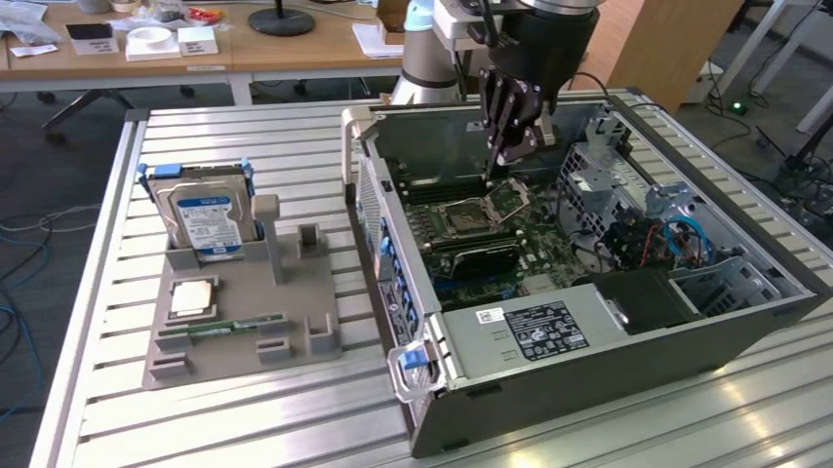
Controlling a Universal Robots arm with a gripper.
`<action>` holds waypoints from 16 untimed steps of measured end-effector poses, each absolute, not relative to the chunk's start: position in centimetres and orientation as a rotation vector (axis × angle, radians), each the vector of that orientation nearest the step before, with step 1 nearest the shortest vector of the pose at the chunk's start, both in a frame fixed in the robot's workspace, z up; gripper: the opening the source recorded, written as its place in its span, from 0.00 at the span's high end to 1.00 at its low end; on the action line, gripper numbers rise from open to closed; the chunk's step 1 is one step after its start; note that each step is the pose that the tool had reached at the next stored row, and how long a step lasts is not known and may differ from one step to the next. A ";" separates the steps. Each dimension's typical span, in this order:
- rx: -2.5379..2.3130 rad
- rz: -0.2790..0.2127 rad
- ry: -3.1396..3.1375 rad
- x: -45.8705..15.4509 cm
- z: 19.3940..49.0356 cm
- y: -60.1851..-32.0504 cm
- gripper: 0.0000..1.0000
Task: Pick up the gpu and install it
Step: 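Press down on the gpu until it lock into place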
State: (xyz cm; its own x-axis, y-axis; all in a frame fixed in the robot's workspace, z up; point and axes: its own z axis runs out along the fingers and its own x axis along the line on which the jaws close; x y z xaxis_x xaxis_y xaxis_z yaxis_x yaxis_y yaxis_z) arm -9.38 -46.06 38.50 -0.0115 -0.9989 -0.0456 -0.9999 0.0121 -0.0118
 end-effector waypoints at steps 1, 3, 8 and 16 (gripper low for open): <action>-2.179 0.038 2.205 -9.4 38.5 -46.1 0.89; -2.178 0.041 2.203 -9.4 38.4 -46.0 0.89; -2.177 0.043 2.202 -9.4 38.1 -45.8 0.89; -2.177 0.043 2.203 -9.4 36.7 -45.6 0.89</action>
State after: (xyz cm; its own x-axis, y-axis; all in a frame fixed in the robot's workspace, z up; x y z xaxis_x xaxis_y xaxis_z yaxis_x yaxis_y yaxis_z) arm -9.38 -45.60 36.66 -0.0114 -0.9986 -0.0510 -0.9999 0.0120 -0.0117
